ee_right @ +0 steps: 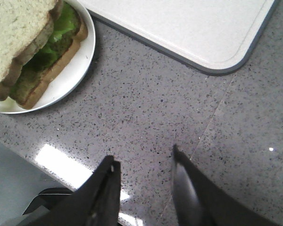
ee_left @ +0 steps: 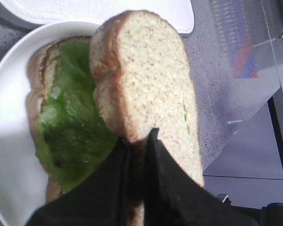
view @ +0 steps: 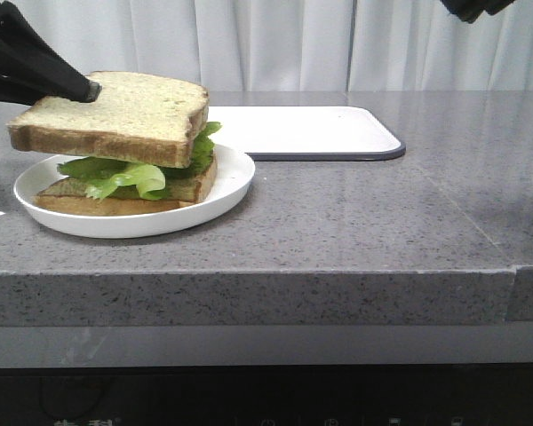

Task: Left arm grabs bread, right arm adds lettuce
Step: 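Lower the held bread slice with the left gripper onto the lettuce, then open the left gripper and withdraw it from the sandwich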

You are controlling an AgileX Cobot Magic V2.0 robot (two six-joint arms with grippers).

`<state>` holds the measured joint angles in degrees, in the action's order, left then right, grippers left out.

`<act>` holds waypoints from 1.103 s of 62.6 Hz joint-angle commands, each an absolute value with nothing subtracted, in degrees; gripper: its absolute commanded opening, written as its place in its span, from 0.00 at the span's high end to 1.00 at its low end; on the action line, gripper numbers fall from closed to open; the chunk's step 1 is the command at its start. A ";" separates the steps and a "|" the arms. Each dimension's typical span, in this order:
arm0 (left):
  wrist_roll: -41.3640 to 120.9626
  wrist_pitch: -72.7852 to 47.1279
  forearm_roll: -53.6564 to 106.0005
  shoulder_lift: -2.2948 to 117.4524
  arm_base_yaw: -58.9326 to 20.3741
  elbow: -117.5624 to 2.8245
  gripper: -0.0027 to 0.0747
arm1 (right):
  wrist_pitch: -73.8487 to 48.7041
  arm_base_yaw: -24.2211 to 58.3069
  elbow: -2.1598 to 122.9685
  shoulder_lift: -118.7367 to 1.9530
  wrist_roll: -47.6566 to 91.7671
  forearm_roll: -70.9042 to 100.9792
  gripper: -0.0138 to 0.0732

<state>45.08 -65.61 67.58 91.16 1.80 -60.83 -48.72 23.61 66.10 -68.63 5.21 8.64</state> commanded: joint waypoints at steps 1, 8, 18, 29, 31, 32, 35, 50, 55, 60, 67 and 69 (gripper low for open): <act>45.42 -66.34 71.38 89.15 1.77 -62.44 0.99 | -45.46 23.37 67.43 -67.23 5.45 8.71 0.51; 45.42 -66.02 71.38 89.15 1.77 -62.44 0.98 | -45.46 23.37 67.43 -67.23 5.45 8.71 0.51; 45.42 -66.02 71.38 89.15 1.77 -62.44 0.69 | -45.52 23.37 67.43 -67.23 5.45 8.52 0.51; 45.42 -66.71 70.64 89.15 1.77 -63.06 0.34 | -47.14 22.82 67.49 -67.04 5.06 6.27 0.51; 45.42 -67.11 70.02 89.15 1.77 -63.55 0.33 | -47.58 22.49 67.54 -66.77 4.99 6.27 0.51; 45.29 -67.48 69.71 89.00 1.77 -63.99 0.34 | -47.73 22.34 67.54 -66.61 4.93 6.27 0.51; 44.84 -68.26 68.77 88.64 1.77 -65.10 0.34 | -48.25 21.63 67.54 -65.85 4.73 6.27 0.51; 33.57 -65.99 51.51 81.07 1.88 -70.73 0.35 | -50.82 14.22 65.81 -58.62 3.17 6.27 0.51; 28.61 -63.04 45.11 77.09 1.88 -70.88 0.35 | -50.24 11.90 63.25 -55.96 3.11 6.41 0.51; 22.69 -60.57 37.85 72.50 1.88 -70.76 0.35 | -50.05 10.18 60.91 -53.38 3.11 6.40 0.51; 17.00 -59.03 28.21 66.52 1.88 -69.70 0.35 | -50.63 9.42 58.15 -49.89 3.11 6.47 0.51; 15.81 -58.57 26.18 64.43 1.88 -69.08 0.35 | -50.90 9.42 57.63 -48.96 3.11 6.85 0.51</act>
<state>20.83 -61.56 30.69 70.34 1.80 -68.65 -53.43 10.05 57.50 -51.96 3.31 6.39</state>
